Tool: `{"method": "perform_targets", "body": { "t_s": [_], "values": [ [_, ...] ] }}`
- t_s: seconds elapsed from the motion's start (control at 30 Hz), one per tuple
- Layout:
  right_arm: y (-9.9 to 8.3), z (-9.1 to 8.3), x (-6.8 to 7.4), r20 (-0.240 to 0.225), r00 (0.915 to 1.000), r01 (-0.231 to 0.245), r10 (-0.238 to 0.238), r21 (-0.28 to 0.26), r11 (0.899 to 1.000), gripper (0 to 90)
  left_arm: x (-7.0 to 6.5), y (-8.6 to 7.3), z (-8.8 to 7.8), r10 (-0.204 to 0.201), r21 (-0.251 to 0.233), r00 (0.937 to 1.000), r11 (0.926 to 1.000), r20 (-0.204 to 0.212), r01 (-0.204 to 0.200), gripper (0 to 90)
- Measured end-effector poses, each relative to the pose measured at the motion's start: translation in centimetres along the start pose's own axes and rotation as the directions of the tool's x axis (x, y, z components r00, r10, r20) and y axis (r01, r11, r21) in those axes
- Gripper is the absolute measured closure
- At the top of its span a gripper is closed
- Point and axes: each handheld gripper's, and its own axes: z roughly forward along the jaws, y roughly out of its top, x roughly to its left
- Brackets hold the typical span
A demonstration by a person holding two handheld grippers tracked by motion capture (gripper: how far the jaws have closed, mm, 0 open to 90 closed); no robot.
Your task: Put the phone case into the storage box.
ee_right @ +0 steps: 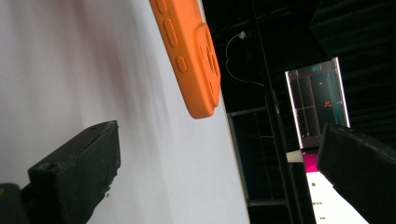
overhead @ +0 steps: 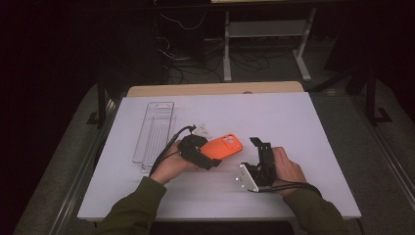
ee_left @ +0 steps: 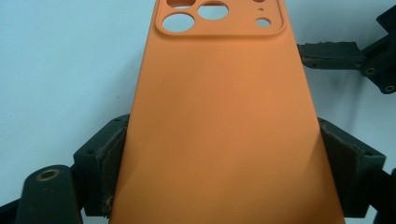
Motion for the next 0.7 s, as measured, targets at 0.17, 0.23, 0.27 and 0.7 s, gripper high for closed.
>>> {"method": "perform_targets", "body": {
  "t_s": [0.17,0.23,0.27,0.7],
  "values": [
    [0.14,-0.12,0.31,-0.011,0.9999,0.004,-0.004,0.006,1.000,0.0,-0.10,0.03,0.05,0.002,0.007,1.0000,1.0000,0.001,-0.002,15.3],
    [0.19,-0.04,0.39,-0.008,0.9999,0.011,-0.011,-0.006,1.000,0.0,-0.21,0.00,0.20,-0.005,-0.007,1.0000,1.0000,0.003,0.005,15.3],
    [0.28,-0.12,0.42,-0.012,0.9998,0.017,-0.017,-0.002,1.000,0.0,-0.27,0.01,0.27,-0.011,-0.015,0.9999,0.9998,0.006,0.011,15.3],
    [0.84,-0.28,0.87,0.000,0.9985,0.055,-0.055,-0.018,0.998,0.0,-0.75,0.11,0.52,0.003,-0.007,0.9998,1.0000,0.020,-0.003,15.3]
  ]
}}
